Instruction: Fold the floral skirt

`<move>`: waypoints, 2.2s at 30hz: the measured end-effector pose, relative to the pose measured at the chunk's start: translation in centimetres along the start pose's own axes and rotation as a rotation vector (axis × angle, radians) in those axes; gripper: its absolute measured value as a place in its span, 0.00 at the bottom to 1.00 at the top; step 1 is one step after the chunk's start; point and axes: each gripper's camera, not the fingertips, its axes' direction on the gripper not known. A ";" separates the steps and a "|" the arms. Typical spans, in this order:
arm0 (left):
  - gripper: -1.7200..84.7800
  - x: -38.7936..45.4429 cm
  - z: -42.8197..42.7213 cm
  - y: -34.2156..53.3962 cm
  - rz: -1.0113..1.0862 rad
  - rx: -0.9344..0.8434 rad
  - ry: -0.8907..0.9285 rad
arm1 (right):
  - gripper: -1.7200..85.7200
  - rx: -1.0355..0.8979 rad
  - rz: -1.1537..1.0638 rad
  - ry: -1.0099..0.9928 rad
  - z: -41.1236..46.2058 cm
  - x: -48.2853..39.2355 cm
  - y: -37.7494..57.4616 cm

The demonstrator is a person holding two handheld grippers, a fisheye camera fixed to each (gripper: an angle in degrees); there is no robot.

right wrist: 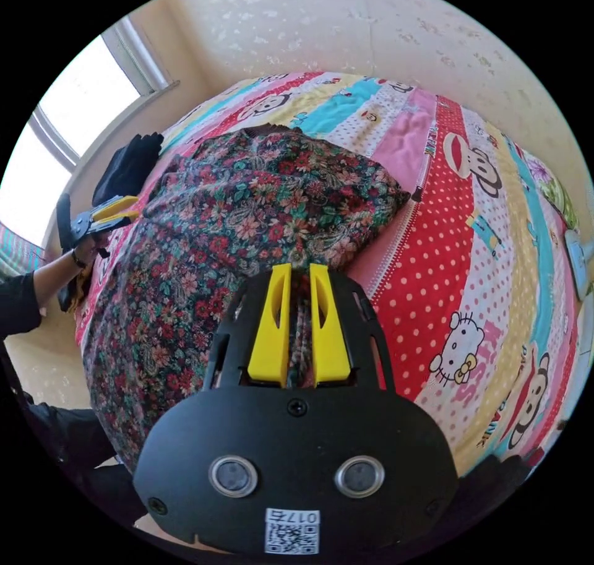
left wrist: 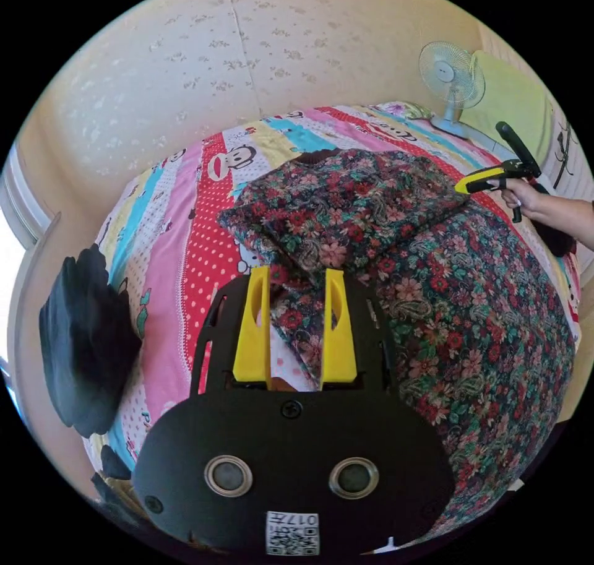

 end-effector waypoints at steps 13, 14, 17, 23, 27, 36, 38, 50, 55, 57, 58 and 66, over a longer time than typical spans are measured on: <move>0.18 -1.1 -13.8 29.7 -0.410 -0.289 0.593 | 0.15 -0.245 0.426 -0.343 -6.6 -3.7 32.0; 0.18 -0.8 -14.0 30.3 -0.401 -0.311 0.598 | 0.15 -0.304 0.442 -0.328 -6.4 -4.3 33.6; 0.20 1.4 -13.8 32.4 -0.314 -0.437 0.607 | 0.15 -0.452 0.441 -0.323 -5.2 -5.7 36.8; 0.21 6.2 -11.1 35.1 -0.047 -0.667 0.596 | 0.16 -0.610 0.455 -0.297 -1.5 -7.0 40.6; 0.21 6.2 -10.0 35.6 -0.111 -0.639 0.595 | 0.17 -0.601 0.525 -0.286 1.8 -6.5 41.3; 0.23 9.3 -10.2 40.2 -0.210 -0.621 0.496 | 0.16 -0.506 0.663 -0.201 6.0 -7.0 42.7; 0.23 9.4 -9.0 40.6 -0.261 -0.594 0.493 | 0.16 -0.488 0.680 -0.181 6.2 -6.6 42.6; 0.05 10.8 -4.3 44.9 -0.418 -0.613 0.533 | 0.07 -0.610 0.563 -0.242 4.7 -6.5 42.9; 0.03 8.9 -8.9 43.8 -0.368 -0.663 0.664 | 0.05 -0.611 0.517 -0.349 0.1 -7.6 42.5; 0.03 8.1 -11.4 42.0 -0.296 -0.672 0.708 | 0.05 -0.555 0.500 -0.420 -3.8 -8.1 41.3; 0.03 7.1 -13.3 40.5 -0.272 -0.657 0.733 | 0.04 -0.532 0.491 -0.433 -4.9 -8.2 40.8; 0.03 -3.5 -19.7 31.3 -0.438 -0.404 0.817 | 0.04 -0.036 0.506 -0.543 -17.7 -3.0 34.2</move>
